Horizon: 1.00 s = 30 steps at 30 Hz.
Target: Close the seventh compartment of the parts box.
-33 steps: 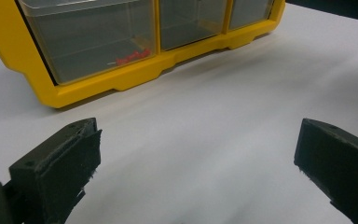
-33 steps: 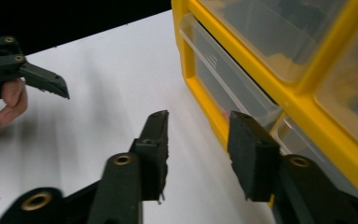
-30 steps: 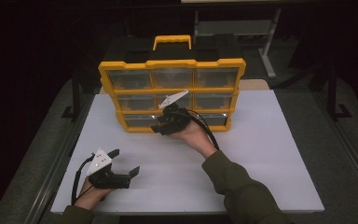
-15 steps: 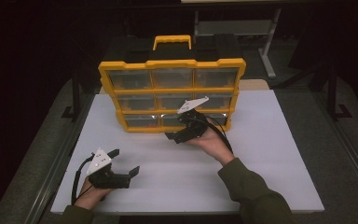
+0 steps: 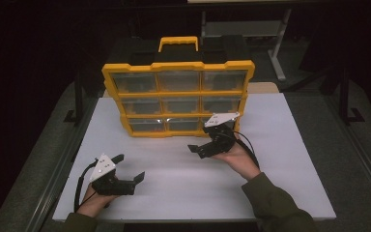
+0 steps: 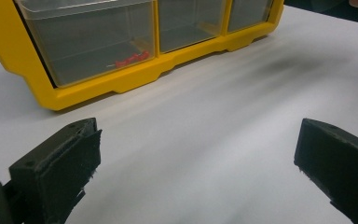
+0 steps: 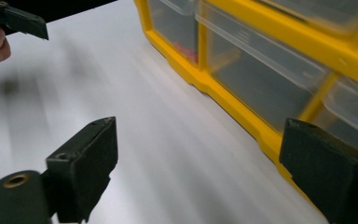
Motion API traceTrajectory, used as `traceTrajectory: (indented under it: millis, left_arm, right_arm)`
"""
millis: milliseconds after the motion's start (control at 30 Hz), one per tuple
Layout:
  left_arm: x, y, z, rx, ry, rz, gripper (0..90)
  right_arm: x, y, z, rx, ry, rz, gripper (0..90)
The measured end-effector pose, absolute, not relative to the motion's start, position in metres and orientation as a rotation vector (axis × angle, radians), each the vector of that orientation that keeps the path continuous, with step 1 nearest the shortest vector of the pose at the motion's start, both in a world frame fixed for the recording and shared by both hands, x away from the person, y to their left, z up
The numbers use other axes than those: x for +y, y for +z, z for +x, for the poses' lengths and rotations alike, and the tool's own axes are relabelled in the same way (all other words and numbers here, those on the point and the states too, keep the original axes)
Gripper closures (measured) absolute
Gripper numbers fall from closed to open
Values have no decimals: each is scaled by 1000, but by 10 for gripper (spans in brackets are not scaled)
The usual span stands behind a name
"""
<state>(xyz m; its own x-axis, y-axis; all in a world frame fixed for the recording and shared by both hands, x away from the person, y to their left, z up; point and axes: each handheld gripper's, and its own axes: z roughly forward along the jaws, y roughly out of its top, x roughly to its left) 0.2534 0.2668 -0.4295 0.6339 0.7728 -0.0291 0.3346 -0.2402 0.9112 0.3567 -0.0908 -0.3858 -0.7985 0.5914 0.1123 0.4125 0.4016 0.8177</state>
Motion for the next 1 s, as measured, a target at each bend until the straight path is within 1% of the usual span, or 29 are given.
traceTrajectory:
  millis: [200, 400, 600, 1000]
  left_arm:
    - [267, -430, 254, 889, 533, 1823, 0]
    - [266, -430, 253, 882, 528, 1831, 0]
    - [267, -430, 254, 873, 531, 1857, 0]
    - [266, -431, 253, 877, 520, 1849, 0]
  right_arm:
    - [-114, -389, 345, 2399, 1396, 932, 55]
    - [-136, -394, 333, 2352, 1407, 968, 37]
    - [-159, -398, 318, 2288, 1421, 970, 37]
    - [-194, -411, 294, 2213, 1428, 1012, 32]
